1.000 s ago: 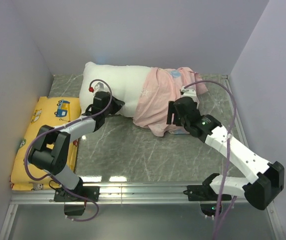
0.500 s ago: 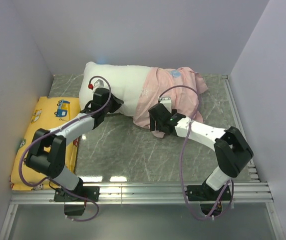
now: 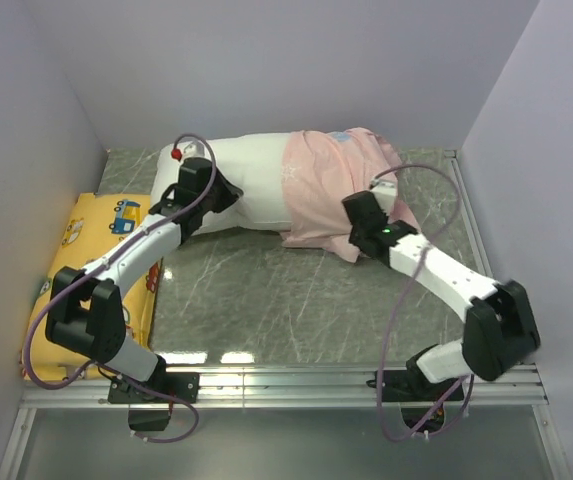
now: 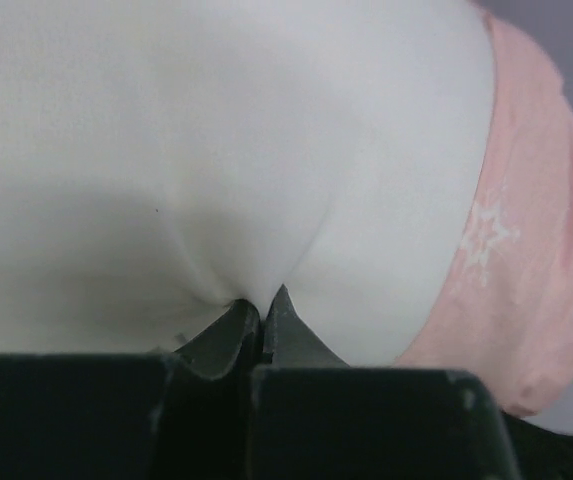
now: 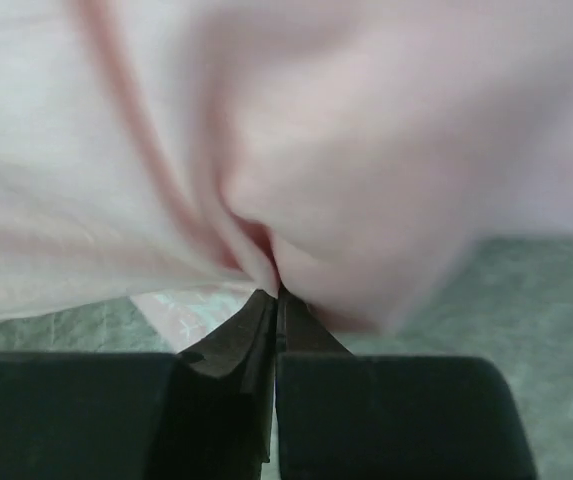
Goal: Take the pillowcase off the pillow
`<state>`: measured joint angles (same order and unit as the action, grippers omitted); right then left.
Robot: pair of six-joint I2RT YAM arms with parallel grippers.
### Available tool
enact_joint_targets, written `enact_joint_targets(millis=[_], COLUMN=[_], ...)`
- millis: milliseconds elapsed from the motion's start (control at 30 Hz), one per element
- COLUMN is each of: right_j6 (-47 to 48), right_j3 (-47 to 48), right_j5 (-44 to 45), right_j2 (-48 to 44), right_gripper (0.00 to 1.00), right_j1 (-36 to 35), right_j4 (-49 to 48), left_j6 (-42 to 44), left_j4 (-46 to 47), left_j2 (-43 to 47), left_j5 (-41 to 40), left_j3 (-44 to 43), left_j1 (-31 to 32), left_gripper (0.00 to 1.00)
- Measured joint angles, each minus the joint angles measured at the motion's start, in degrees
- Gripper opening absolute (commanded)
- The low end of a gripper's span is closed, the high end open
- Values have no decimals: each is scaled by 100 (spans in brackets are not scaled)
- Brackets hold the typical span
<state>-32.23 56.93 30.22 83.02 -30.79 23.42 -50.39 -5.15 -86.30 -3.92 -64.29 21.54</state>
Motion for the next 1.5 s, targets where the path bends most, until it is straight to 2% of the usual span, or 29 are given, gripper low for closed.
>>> enact_joint_targets(millis=[67,167,300,467,700,767,800,833,867,900,933,1033,1233,1367,1500], right_j6=[-11,7,105,286,358,380,387,404,422,437,463,520,599,614,614], right_j3=[13,197,601,1091,1488,1517,1508,1464,1386,1303,1215,791,201,-144,-306], right_j5=[-92,-229,-669,-1045,-1429,-1624,-1709,-1792,-1838,-1869,-1875,-1882,-1869,-1875,-1873], right_j2=[-555,-1344,-2142,-2673,-2785,-2820,-2835,-2850,-2872,-2883,-2887,-2870,-2643,-2514,-2413], right_gripper=[0,0,0,0,0,0,0,0,0,0,0,0,0,0,0], right_j1=[354,833,1412,1998,2061,2085,2098,2105,2107,2107,2109,2107,2048,2013,1886], right_j4=[236,560,881,1484,1939,1961,1967,1930,1886,1864,1847,1665,1488,1296,1237], left_j6=[33,37,131,280,345,424,466,522,575,632,695,848,901,393,-295], left_j4=[-173,-553,-1128,-1373,-1390,-1309,-1290,-1257,-1209,-1187,-1167,-1176,-1773,-1681,-1613], left_j2=[2,-59,-415,-603,-769,-802,-826,-855,-872,-881,-881,-852,-551,509,1591], left_j5=[177,658,1043,1318,1464,1451,1438,1423,1399,1366,1311,1141,192,-717,-1104], left_j3=[-221,-743,-1759,-2144,-2100,-2004,-1982,-1969,-1950,-1945,-1945,-1980,-2107,-879,476], left_j1=[-221,-874,-1425,-1475,-1368,-1228,-1143,-1038,-946,-848,-741,-424,258,1051,1738], left_gripper=[1,1,1,1,0,11,21,44,54,68,72,79,82,85,95])
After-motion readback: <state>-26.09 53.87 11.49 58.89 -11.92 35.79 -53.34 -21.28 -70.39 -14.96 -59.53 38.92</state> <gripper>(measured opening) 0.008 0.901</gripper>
